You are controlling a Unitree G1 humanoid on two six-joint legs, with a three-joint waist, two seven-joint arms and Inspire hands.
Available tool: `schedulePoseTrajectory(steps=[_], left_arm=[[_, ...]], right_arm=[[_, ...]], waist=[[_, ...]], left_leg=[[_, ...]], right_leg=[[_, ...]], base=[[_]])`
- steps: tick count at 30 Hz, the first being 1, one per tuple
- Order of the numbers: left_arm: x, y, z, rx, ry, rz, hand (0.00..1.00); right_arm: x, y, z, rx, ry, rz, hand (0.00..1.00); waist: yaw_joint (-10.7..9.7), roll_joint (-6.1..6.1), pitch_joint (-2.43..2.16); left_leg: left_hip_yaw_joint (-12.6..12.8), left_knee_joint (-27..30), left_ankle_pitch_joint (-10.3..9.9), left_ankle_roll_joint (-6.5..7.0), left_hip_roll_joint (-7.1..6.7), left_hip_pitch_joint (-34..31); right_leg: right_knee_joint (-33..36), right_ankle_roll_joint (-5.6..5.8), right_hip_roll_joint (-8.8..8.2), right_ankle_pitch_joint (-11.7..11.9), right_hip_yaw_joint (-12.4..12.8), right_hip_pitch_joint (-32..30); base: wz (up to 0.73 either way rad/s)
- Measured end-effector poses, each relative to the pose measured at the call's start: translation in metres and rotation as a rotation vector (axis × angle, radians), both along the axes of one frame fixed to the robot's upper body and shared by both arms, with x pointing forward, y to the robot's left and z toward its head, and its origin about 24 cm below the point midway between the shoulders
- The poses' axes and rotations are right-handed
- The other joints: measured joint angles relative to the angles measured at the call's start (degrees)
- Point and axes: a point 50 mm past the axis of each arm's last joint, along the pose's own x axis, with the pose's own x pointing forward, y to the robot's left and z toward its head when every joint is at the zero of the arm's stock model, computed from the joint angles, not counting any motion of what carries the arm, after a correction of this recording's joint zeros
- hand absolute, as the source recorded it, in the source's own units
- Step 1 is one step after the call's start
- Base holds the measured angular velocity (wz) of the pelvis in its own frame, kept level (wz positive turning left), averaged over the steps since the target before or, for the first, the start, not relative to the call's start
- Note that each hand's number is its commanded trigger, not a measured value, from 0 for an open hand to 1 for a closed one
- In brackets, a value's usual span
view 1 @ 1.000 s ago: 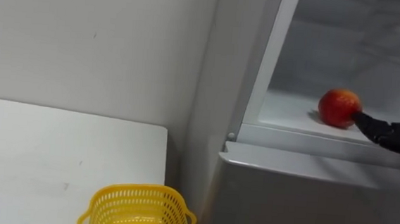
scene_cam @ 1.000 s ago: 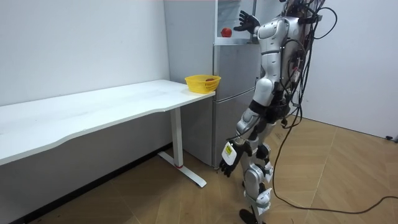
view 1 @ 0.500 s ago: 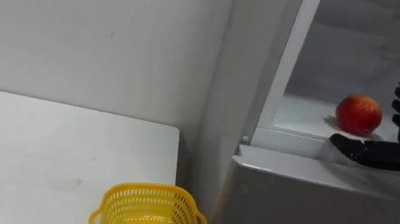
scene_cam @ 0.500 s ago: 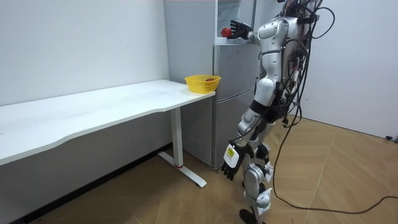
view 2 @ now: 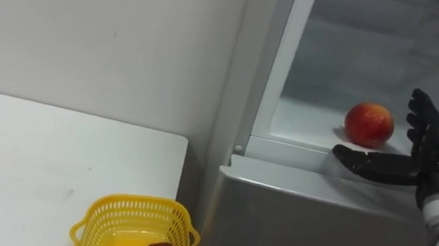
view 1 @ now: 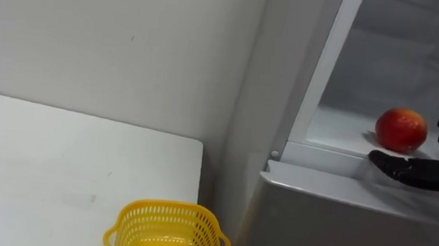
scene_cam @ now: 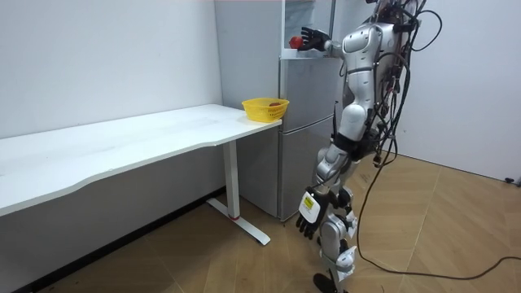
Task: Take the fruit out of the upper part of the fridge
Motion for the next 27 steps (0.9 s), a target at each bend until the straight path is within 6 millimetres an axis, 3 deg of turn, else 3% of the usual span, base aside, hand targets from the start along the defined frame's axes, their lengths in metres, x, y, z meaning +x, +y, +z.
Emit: schedulePoseTrajectory(steps=[27], left_arm=[[-0.0068, 0.0006, 0.0006, 0.012, 0.011, 0.007, 0.0]], right_arm=[[0.0014, -0.0025, 0.0041, 0.089, -0.027, -0.016, 0.0]], waist=[[0.34, 0.07, 0.18]], left_leg=[[0.02, -0.05, 0.01, -0.01, -0.01, -0.02]], right_leg=[[-0.04, -0.23, 0.08, 0.23, 0.07, -0.03]], base=[[0.0]])
